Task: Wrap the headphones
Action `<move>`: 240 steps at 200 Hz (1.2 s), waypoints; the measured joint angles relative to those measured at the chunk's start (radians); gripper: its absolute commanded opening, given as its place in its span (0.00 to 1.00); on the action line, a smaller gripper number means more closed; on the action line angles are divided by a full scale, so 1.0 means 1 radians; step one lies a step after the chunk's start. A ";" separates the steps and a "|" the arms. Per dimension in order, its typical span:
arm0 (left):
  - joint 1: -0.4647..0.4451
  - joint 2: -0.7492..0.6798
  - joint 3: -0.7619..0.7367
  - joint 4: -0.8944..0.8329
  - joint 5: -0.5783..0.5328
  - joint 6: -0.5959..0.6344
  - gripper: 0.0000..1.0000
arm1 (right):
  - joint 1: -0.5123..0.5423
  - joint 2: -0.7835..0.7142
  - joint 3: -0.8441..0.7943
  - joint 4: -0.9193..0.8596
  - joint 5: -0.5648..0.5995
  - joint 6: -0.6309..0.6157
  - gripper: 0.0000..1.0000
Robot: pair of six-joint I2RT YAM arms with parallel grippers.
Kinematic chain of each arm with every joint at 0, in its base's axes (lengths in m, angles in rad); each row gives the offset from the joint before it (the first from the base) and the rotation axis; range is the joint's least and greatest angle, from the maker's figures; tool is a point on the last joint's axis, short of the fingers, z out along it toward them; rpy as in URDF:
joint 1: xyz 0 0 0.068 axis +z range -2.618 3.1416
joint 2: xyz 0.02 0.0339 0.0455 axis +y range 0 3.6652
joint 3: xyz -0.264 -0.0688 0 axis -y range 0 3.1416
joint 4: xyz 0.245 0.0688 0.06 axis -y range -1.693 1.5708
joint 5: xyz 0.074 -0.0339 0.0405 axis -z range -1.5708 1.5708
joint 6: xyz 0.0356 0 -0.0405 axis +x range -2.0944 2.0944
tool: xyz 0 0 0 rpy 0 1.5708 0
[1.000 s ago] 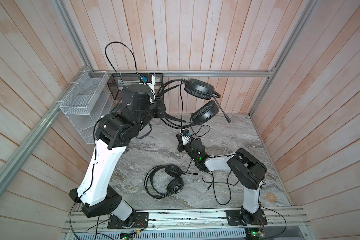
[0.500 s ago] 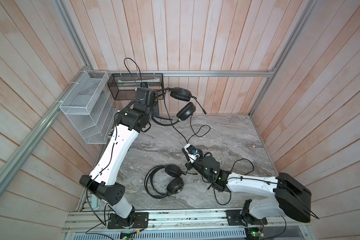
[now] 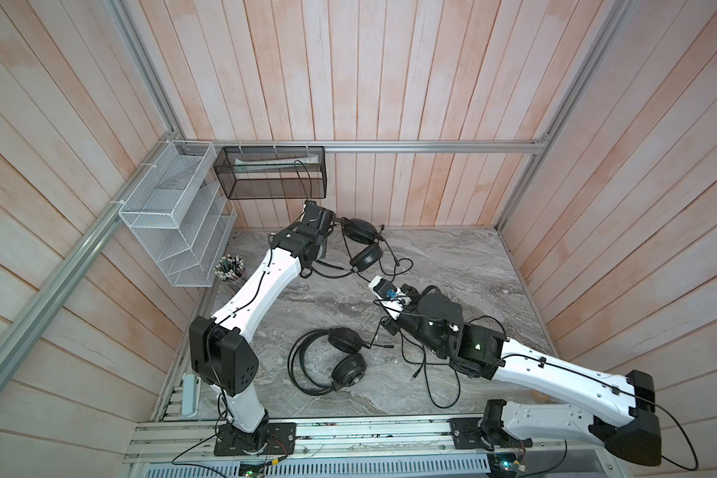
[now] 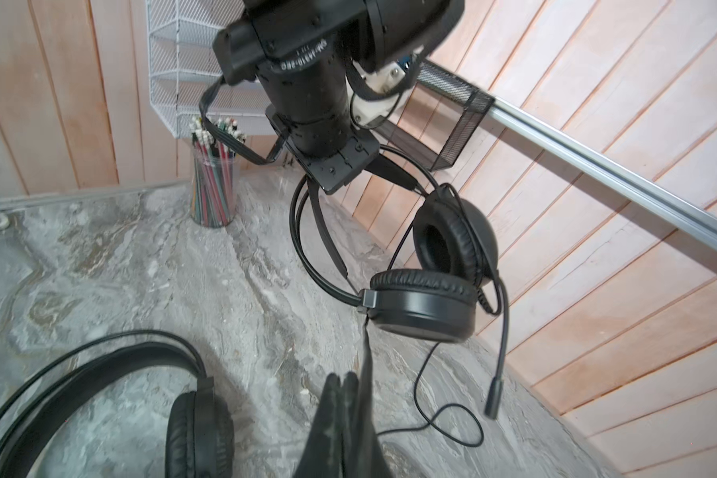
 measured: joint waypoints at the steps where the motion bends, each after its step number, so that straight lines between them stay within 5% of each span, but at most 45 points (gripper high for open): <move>1: 0.000 0.000 -0.003 0.001 0.001 0.000 0.00 | 0.000 0.003 0.004 -0.007 -0.001 -0.001 0.00; 50: 0.073 -0.060 -0.085 0.011 0.146 -0.072 0.00 | 0.000 0.050 -0.084 -0.042 -0.016 0.006 0.00; 103: 0.279 -0.253 -0.115 0.119 0.492 -0.267 0.00 | 0.003 0.087 -0.174 0.027 -0.092 0.073 0.00; 131: 0.285 -0.262 -0.115 0.143 0.546 -0.301 0.00 | 0.034 0.085 -0.175 0.037 -0.136 0.087 0.00; 196: 0.264 -0.170 -0.158 0.112 0.469 -0.262 0.00 | 0.134 0.029 -0.025 -0.083 -0.130 0.053 0.00; 240: 0.150 -0.154 -0.193 0.093 0.351 -0.203 0.00 | 0.138 0.007 0.124 -0.238 -0.090 -0.019 0.00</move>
